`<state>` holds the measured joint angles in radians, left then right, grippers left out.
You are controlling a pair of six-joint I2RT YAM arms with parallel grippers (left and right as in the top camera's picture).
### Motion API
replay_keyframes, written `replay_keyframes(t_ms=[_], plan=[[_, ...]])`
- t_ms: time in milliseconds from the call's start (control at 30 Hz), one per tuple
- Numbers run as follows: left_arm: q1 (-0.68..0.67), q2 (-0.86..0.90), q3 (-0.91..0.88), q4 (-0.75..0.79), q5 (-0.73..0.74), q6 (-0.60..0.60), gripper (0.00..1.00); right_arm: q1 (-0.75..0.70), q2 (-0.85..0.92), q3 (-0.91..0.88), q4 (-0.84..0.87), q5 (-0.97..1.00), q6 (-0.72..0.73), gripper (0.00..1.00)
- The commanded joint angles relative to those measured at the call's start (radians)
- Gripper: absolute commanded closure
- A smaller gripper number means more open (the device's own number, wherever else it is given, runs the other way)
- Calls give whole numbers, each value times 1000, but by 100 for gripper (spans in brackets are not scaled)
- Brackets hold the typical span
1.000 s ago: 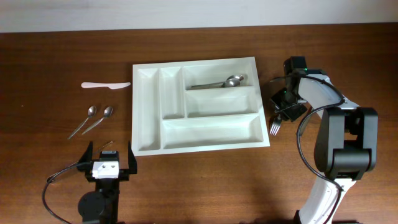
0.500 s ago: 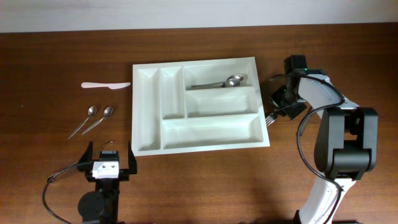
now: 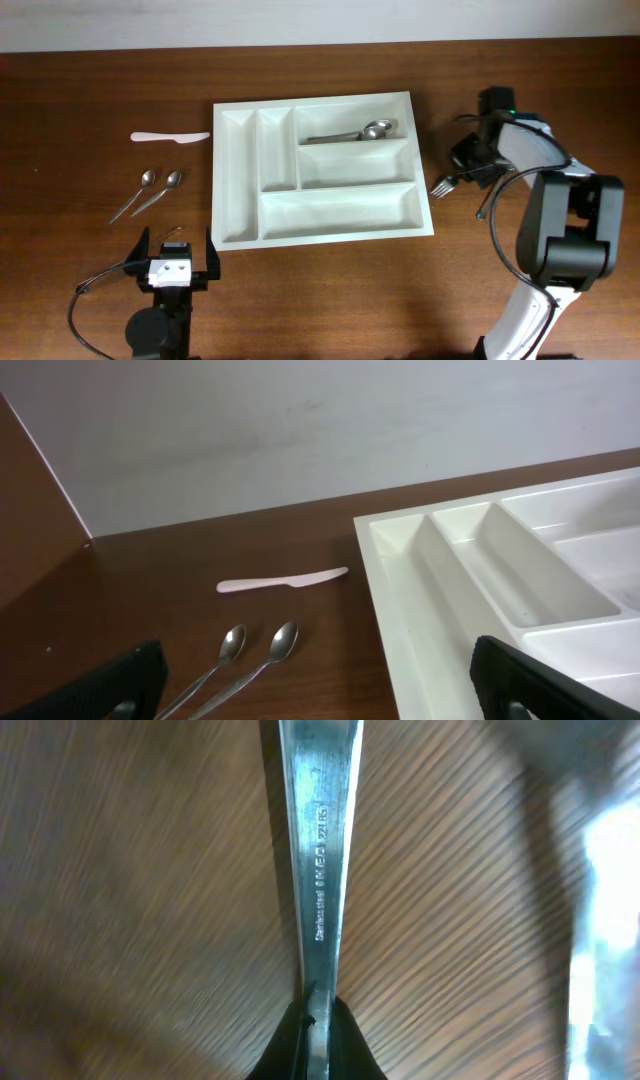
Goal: Pack container
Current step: 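Lower the right gripper and grasp a metal fork's handle, then carry the fork over the tray's middle-right compartment and lower it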
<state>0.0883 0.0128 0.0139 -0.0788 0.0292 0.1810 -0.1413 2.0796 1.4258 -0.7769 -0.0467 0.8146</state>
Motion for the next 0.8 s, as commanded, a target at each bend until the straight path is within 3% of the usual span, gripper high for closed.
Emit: replay_keyframes(t_ms=[0,533,767], plan=[[6,-8,-5,-2,8,-11,1,-44,42,36,-21,28,-100,96],[6,-8,-5,-2,8,-11,1,-38,42,491,-266,35,-183,96],[6,-8,-5,-2,8,-11,1,40,42,530,-369,111,70,96]])
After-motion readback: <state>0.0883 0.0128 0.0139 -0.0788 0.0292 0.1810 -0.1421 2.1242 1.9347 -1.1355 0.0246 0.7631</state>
